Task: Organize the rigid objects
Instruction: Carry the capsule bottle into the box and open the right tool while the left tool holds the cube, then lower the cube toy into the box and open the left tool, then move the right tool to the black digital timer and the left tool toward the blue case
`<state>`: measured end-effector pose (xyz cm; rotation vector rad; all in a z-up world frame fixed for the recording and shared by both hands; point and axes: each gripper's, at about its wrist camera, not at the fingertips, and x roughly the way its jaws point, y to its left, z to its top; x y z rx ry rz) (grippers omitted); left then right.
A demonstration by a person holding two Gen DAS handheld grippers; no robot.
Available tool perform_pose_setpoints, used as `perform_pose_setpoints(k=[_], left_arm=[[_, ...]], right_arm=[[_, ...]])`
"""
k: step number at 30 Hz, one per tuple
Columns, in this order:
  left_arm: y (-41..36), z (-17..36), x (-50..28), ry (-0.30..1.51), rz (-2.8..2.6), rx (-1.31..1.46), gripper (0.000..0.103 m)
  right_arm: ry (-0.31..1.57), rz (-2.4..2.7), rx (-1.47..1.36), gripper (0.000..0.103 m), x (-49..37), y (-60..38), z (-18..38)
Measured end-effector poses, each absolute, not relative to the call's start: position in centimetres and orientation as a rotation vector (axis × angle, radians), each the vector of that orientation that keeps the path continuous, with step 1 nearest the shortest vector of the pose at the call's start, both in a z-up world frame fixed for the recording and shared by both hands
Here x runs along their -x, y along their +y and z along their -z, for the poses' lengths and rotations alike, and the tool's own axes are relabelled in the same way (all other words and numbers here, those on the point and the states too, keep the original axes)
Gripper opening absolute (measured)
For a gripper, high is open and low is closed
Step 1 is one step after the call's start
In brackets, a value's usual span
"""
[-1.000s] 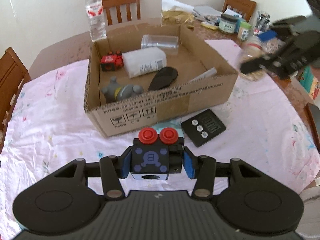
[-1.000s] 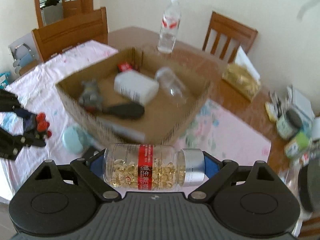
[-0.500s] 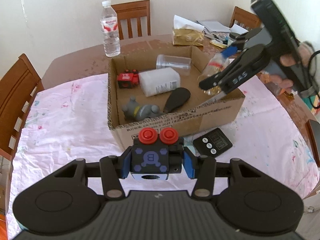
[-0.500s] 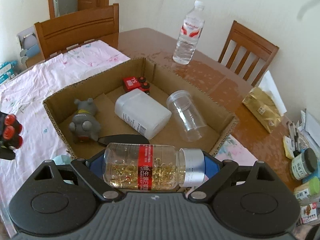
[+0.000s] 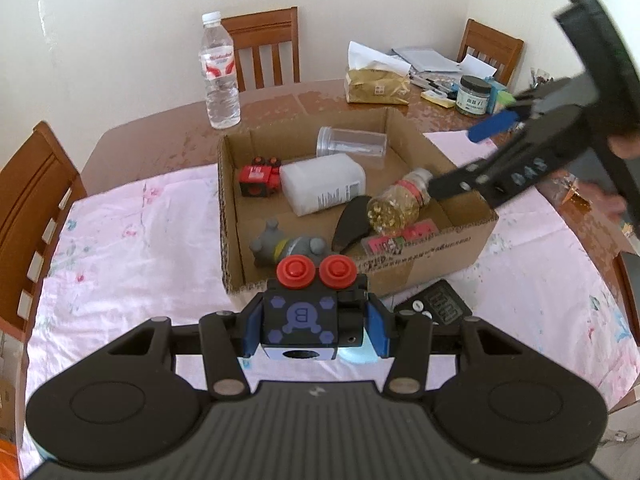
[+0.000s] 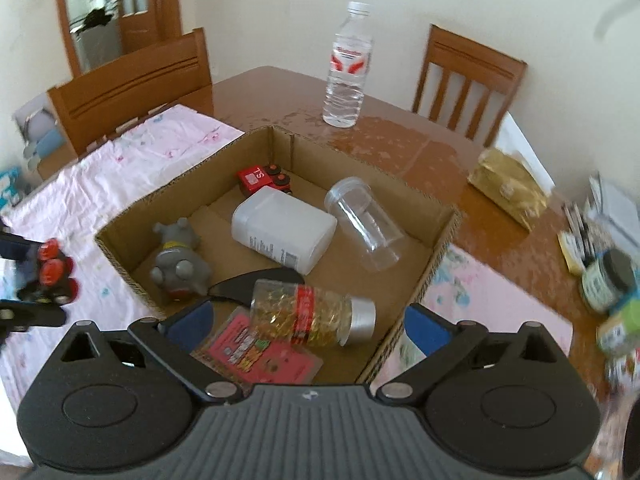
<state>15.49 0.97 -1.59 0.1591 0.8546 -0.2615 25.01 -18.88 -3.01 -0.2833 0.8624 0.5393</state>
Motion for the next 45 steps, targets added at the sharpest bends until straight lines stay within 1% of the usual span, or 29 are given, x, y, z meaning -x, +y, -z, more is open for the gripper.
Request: perform_pose_setpoints(k=[5, 13, 24, 30, 31, 33, 35, 37, 43, 45], left_arm=[[0.7, 1.0, -17.1, 0.836, 0.272, -0.166, 0.05], [0.5, 1.0, -21.1, 0.821, 0.28, -0.179, 0.05], [1.1, 2.5, -27.0, 0.841, 0.248, -0.198, 0.05], [1.4, 3.6, -28.7, 0.846, 0.227, -0.211, 0.051], [1.4, 3.7, -28.9, 0.844, 0.22, -0.21, 0.054], [1.5, 3.7, -29.0, 0.832, 0.209, -0.211, 0.083], [1.5, 3.3, -28.6, 0.79, 0.193, -0.207, 0.097], [1.4, 2.9, -28.3, 0.765, 0.179, -0.213, 0.099], [1.4, 1.6, -26.3, 0.722, 0.16, -0.216, 0.099], [1.6, 1.3, -25.7, 0.716, 0.15, -0.202, 0.101]], right_arm=[[0.87, -0.49, 0.205, 0.103, -23.1, -19.6, 2.3], [0.879, -0.422, 0.15, 0.103, -21.1, -20.6, 2.8], [0.93, -0.332, 0.079, 0.103, -20.4, -22.9, 3.7], [0.955, -0.303, 0.057, 0.103, -20.2, -23.3, 4.2], [0.956, -0.301, 0.058, 0.103, -20.1, -23.3, 4.3], [0.96, -0.299, 0.059, 0.103, -20.1, -23.1, 4.5], [0.963, -0.297, 0.058, 0.103, -20.0, -22.9, 4.6], [0.965, -0.296, 0.059, 0.103, -20.0, -22.8, 4.7], [0.974, -0.302, 0.072, 0.103, -20.1, -22.1, 5.4], [0.98, -0.31, 0.071, 0.103, -20.1, -21.8, 5.8]])
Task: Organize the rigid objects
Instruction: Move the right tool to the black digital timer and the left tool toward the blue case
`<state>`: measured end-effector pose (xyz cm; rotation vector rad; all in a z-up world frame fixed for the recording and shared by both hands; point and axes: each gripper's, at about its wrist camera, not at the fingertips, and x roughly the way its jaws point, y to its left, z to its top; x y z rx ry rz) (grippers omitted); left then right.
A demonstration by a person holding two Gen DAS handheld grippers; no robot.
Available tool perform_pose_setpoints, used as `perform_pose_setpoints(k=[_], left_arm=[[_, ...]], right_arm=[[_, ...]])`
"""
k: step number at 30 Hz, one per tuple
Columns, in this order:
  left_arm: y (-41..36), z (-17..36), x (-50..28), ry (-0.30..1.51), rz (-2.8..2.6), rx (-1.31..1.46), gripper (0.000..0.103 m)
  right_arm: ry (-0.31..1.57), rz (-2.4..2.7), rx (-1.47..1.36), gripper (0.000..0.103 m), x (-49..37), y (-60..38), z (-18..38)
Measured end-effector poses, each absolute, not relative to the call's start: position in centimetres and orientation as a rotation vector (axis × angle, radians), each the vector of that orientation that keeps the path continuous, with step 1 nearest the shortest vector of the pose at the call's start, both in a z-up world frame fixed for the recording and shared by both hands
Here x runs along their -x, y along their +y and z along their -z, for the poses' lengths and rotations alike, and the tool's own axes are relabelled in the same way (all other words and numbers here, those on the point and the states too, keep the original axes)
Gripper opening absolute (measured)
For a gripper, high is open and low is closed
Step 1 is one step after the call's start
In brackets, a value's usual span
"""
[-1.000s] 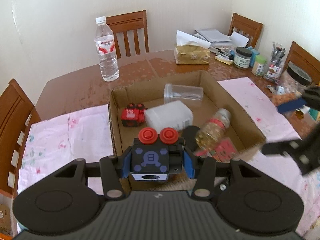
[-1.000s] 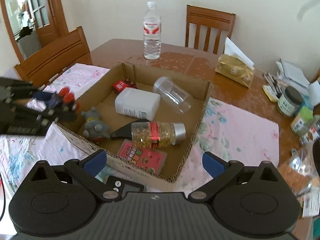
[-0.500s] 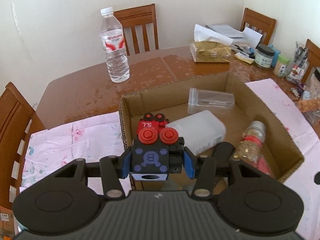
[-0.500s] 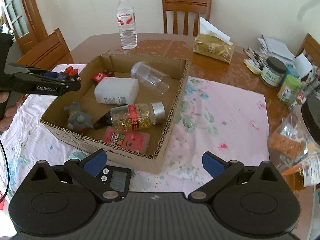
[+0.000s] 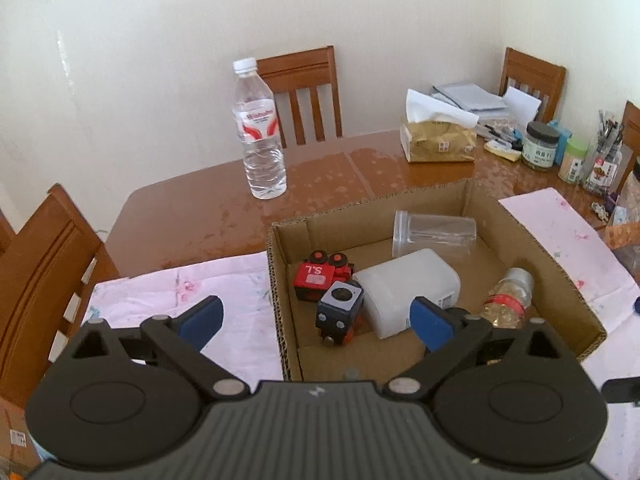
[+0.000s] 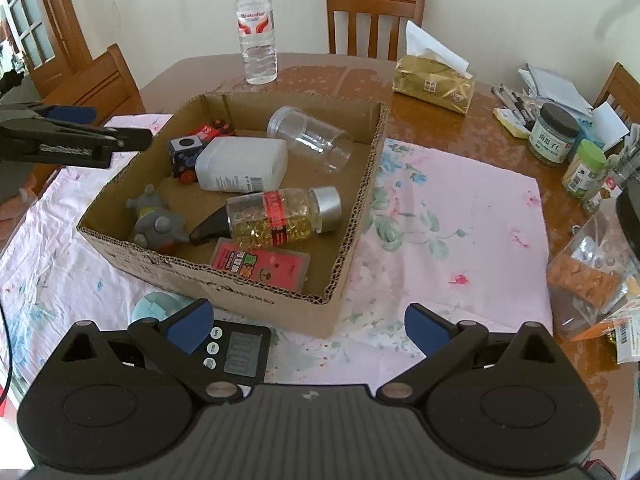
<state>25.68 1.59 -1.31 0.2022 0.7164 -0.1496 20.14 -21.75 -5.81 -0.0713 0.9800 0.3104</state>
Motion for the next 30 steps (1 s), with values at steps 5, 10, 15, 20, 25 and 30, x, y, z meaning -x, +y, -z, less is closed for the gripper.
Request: perform_pose_setpoints(k=[5, 10, 15, 20, 25, 30], left_arm=[[2.0, 1.2, -23.6, 0.723, 0.123, -0.176, 0.102], [2.5, 1.6, -21.5, 0.74, 0.094, -0.132, 0.102], [3.2, 2.2, -19.7, 0.753, 0.071, -0.09, 0.102], [3.7, 3.1, -18.6, 0.774, 0.045, -0.061, 0.102], [3.7, 3.8, -17.9, 0.795, 0.03, -0.076, 0.102], [3.5, 4.4, -17.5, 0.818, 0.045, -0.073, 0.102]], right_arm=[[1.005, -0.332, 0.081, 0.103, -20.0, -20.8, 7.3], [1.048, -0.378, 0.066, 0.103, -19.6, -19.7, 9.3], [1.097, -0.425, 0.082, 0.103, -19.0, -18.1, 11.3], [1.113, -0.432, 0.108, 0.103, -18.9, -16.1, 12.7], [1.085, -0.382, 0.155, 0.103, -18.8, -14.5, 13.8], [1.032, -0.323, 0.203, 0.103, -18.9, -13.8, 14.3]])
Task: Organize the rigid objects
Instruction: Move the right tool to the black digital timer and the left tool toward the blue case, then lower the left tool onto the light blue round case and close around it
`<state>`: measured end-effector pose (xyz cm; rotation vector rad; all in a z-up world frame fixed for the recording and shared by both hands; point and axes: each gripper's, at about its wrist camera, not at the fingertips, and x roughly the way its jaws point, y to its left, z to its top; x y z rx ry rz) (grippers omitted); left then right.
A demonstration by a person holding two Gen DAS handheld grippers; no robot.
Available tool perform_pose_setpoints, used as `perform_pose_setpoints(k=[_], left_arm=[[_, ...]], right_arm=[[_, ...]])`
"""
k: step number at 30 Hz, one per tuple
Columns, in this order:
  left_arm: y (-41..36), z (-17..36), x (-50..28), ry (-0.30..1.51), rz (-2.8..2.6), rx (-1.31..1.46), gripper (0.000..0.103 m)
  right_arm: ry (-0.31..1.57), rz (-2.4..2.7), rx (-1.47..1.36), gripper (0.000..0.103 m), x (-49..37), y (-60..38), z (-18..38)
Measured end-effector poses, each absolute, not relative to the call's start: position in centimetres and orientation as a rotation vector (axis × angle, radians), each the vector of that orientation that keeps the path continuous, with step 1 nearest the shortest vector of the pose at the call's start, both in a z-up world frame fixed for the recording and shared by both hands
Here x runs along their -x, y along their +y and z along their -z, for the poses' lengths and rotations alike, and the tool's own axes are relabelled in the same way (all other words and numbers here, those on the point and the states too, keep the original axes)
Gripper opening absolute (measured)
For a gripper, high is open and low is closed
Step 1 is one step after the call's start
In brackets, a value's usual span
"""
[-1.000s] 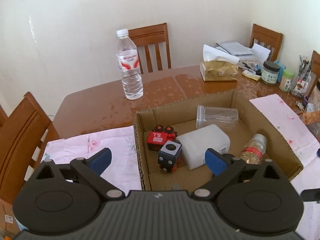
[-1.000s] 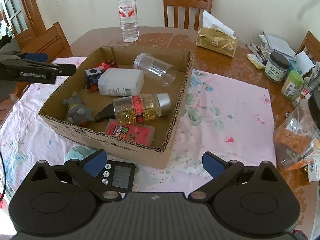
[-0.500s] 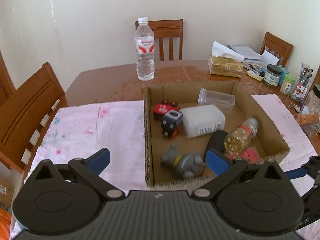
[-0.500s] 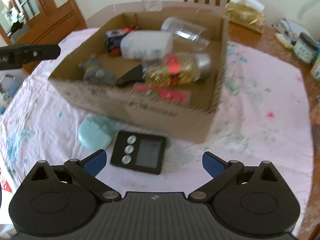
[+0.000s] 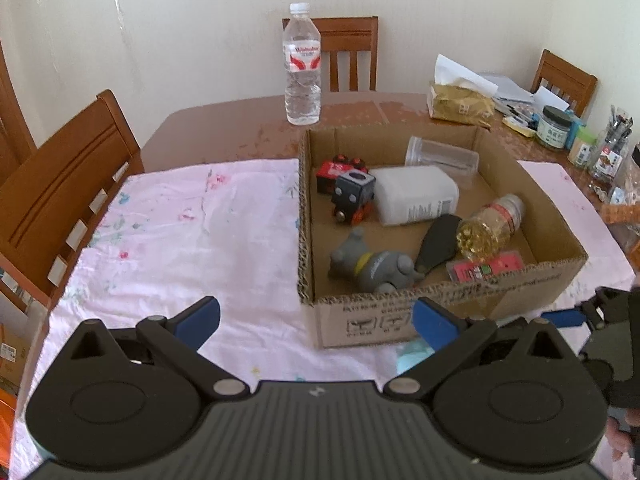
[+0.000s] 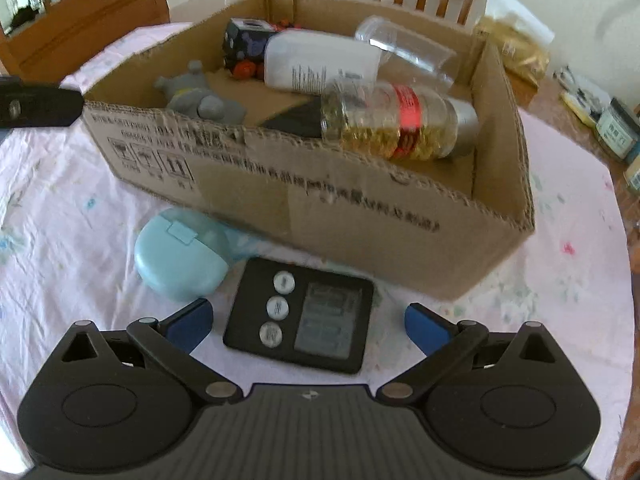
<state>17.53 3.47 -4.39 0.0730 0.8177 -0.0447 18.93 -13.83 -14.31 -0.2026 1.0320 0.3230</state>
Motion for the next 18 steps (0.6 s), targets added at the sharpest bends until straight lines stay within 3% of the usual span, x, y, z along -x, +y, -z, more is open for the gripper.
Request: perform_pose_setpoints(k=[18], left_arm=[[-1.3, 9.7, -17.7, 0.946, 0.155, -0.069, 0.102]], right_arm=[[0.991, -0.271, 0.164, 0.103, -18.2, -18.7, 14.4]])
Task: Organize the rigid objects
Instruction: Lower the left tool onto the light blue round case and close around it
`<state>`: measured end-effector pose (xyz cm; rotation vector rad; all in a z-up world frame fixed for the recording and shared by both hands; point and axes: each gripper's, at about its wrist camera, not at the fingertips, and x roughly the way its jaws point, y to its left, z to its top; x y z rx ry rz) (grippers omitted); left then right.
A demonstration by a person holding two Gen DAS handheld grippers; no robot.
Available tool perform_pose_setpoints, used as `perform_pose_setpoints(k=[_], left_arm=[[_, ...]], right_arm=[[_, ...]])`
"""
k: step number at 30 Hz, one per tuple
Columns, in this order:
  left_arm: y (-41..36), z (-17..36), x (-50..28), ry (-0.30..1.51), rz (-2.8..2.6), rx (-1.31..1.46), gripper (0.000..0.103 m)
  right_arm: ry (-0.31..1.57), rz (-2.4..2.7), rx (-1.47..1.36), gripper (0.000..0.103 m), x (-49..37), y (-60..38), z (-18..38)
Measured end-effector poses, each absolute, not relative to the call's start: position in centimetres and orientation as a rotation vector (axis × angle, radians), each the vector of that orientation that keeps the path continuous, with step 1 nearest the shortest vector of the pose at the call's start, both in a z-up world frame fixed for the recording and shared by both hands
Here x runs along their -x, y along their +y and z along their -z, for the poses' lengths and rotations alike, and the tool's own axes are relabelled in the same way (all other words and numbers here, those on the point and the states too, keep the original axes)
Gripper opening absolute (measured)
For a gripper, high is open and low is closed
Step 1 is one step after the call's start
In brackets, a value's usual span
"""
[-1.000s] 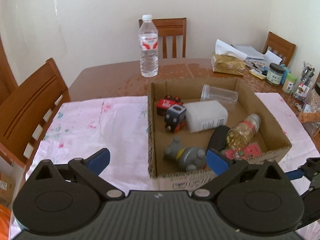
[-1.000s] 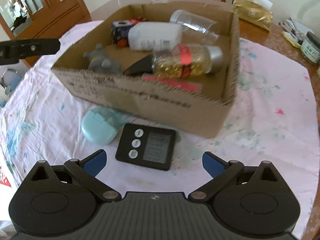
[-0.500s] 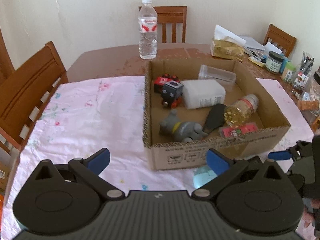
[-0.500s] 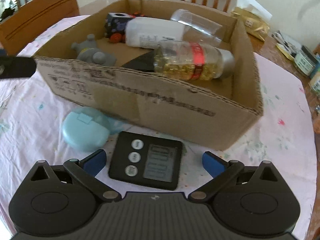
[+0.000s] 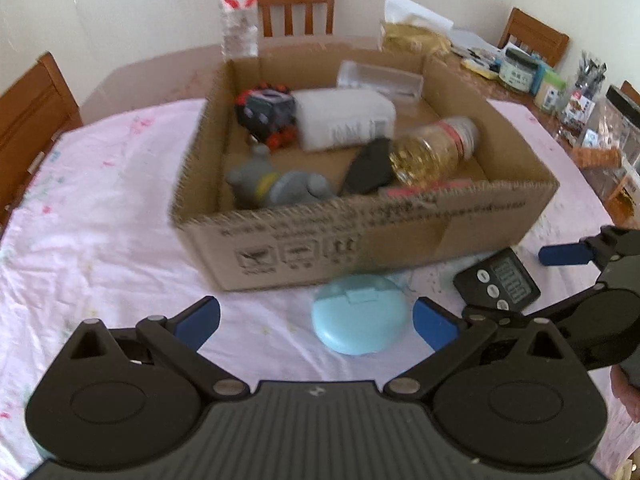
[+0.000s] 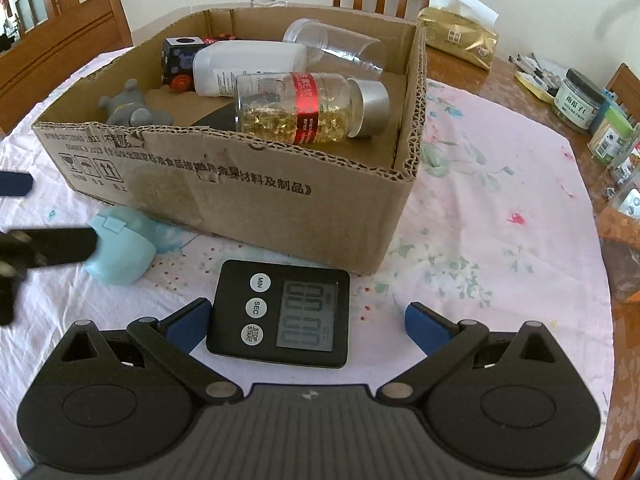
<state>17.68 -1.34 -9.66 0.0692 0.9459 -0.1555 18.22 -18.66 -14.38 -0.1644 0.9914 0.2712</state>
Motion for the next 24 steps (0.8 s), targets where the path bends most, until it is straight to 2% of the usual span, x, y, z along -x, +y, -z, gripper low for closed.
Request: perform_pose_setpoints(k=[11, 24], left_arm=[[-2.3, 12.3, -18.7, 0.994, 0.125, -0.061, 0.102], [2.0, 12.3, -16.7, 1.037, 0.028, -0.048, 0.103]], right_arm=[[0.967, -0.325, 0.189, 0.103, -17.9, -19.2, 14.4], [0.963, -0.351, 0.2, 0.103, -18.1, -19.4, 14.4]])
